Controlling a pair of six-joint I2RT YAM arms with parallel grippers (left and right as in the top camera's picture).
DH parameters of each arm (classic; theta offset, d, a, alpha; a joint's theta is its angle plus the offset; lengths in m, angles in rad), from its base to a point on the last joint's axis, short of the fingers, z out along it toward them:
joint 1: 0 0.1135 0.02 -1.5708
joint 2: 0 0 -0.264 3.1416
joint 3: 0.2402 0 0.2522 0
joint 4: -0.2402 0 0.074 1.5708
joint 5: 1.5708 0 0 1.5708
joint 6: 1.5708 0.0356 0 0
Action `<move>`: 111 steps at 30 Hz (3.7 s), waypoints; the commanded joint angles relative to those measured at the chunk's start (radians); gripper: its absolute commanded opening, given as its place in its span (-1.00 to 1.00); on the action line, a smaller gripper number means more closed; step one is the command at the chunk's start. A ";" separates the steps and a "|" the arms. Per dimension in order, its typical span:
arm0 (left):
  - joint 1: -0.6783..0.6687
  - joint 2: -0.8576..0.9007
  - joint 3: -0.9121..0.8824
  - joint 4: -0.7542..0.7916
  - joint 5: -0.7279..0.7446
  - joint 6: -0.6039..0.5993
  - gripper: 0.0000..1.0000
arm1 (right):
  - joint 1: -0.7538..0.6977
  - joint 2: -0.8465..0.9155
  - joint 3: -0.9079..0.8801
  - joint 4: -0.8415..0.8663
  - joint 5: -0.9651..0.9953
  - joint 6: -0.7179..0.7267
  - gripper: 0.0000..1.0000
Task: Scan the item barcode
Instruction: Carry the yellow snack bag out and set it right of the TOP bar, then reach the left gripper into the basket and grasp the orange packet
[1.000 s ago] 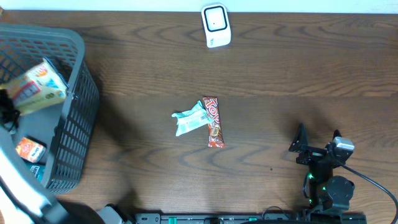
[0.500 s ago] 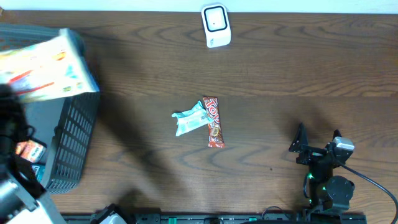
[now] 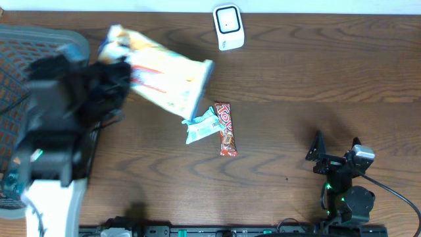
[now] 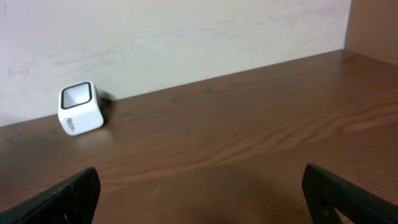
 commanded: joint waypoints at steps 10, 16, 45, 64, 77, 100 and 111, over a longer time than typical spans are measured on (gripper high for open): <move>-0.437 0.531 0.009 0.333 -0.130 0.204 -0.85 | -0.004 -0.006 -0.002 -0.004 -0.001 0.011 0.99; -0.530 0.738 0.009 0.427 -0.129 0.367 -0.85 | -0.004 -0.006 -0.002 -0.004 -0.001 0.011 0.99; -0.552 0.312 0.013 0.196 -0.355 0.541 0.98 | -0.004 -0.006 -0.002 -0.004 -0.001 0.011 0.98; -0.058 -0.103 0.019 0.138 -0.467 0.601 0.96 | -0.004 -0.006 -0.002 -0.004 -0.001 0.011 0.99; 0.616 0.055 0.018 -0.237 -0.563 0.174 0.96 | -0.004 -0.006 -0.002 -0.004 -0.001 0.011 0.99; 0.838 0.690 -0.053 -0.150 -0.454 0.411 0.63 | -0.004 -0.006 -0.002 -0.004 -0.001 0.010 0.99; 0.838 0.806 -0.055 -0.132 -0.535 0.411 0.16 | -0.004 -0.006 -0.002 -0.004 -0.001 0.011 0.98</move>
